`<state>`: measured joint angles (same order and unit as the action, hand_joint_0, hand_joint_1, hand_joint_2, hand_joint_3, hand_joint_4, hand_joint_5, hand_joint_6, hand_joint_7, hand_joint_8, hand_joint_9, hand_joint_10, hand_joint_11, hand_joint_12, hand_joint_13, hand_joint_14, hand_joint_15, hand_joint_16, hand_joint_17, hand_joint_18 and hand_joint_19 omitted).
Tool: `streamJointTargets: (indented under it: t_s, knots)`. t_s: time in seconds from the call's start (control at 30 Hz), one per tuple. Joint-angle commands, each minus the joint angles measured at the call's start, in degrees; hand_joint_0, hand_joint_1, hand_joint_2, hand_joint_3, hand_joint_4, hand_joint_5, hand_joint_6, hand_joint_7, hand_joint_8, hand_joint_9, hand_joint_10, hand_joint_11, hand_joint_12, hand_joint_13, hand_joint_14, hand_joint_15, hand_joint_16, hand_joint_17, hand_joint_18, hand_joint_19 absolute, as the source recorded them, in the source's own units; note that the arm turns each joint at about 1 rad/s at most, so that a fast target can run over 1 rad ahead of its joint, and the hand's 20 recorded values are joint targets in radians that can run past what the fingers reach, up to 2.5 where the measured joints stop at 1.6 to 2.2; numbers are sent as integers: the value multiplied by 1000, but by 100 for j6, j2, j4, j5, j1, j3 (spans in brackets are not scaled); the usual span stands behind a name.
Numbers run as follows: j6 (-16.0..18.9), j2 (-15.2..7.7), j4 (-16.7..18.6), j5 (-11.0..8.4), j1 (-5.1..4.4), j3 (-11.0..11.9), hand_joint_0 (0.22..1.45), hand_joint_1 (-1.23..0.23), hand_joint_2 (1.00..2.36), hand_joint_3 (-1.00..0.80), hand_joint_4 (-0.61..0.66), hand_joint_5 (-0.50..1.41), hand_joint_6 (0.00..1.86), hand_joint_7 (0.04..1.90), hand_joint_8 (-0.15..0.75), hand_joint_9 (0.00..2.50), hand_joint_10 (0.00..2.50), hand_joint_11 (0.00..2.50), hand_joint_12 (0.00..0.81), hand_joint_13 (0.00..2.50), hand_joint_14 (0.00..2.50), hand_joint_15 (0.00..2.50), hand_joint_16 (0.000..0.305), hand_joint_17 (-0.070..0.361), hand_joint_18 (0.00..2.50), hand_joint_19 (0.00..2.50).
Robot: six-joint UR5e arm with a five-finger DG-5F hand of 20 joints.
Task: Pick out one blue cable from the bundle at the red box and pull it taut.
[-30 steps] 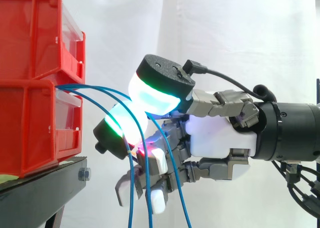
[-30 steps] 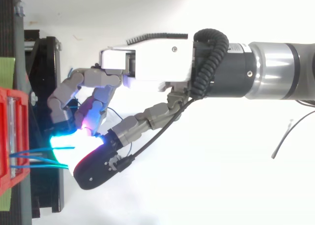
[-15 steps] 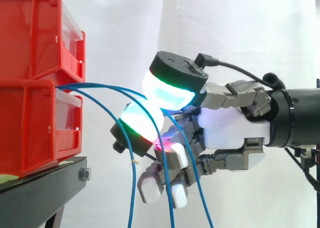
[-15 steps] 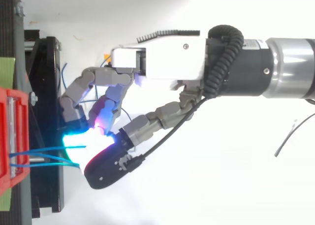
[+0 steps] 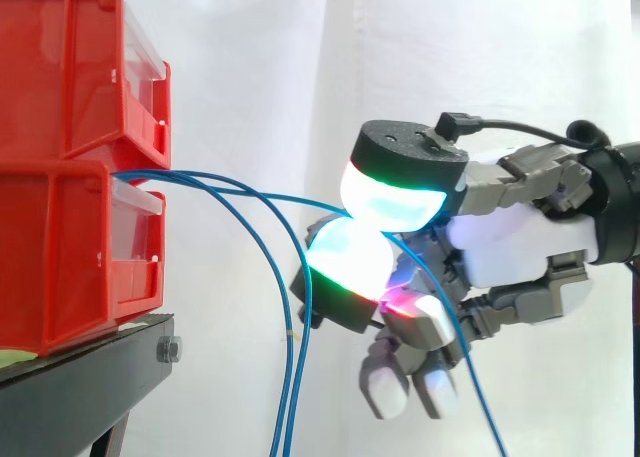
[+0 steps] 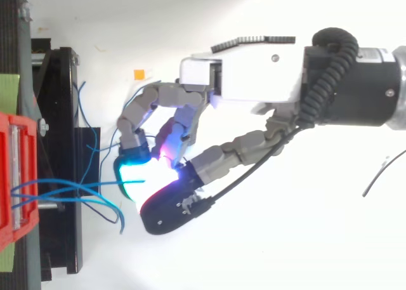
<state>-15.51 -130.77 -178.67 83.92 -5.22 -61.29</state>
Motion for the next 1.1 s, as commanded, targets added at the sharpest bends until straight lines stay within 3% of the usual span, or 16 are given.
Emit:
streamJointTargets:
  t_s: [0.0,0.07,0.3,0.43,0.53,0.57,0.7,0.93,1.07]
  knots:
    - [48,96,-414,-368,-41,-59,695,-776,1017,-278,-86,-140,969,1027,236,1117,25,805,291,818,20,465,41,92,820,657]
    - [136,96,-722,-640,-76,-59,695,-776,1017,-277,-88,-140,970,1018,234,1116,28,800,293,819,18,460,41,92,819,657]
    - [179,87,-678,-675,-129,-67,696,-776,1017,-278,-88,-140,970,1023,238,1113,28,804,292,817,19,461,41,92,818,657]
    - [197,96,-423,-667,-173,-401,696,-776,1016,-279,-94,-140,971,1021,237,1112,28,803,292,814,18,459,41,92,818,657]
    - [294,96,-63,-623,-182,-621,698,-775,1016,-282,-98,-141,972,1015,238,1112,27,799,290,812,21,465,41,92,818,657]
    - [373,96,271,-544,-190,-700,698,-775,1016,-281,-100,-141,972,1016,239,1111,28,808,291,813,18,458,41,92,818,657]
    - [434,96,298,-526,-190,-700,702,-775,1016,-288,-109,-142,973,1013,239,1108,28,796,292,812,18,460,41,92,816,655]
    - [768,87,649,-570,-199,-709,710,-777,1014,-314,-119,-144,973,1015,234,1096,27,797,295,809,18,460,41,92,811,667]
    - [1014,87,772,-535,-208,-832,715,-776,1012,-344,-120,-146,973,1005,232,1086,27,798,290,802,21,466,41,92,804,669]
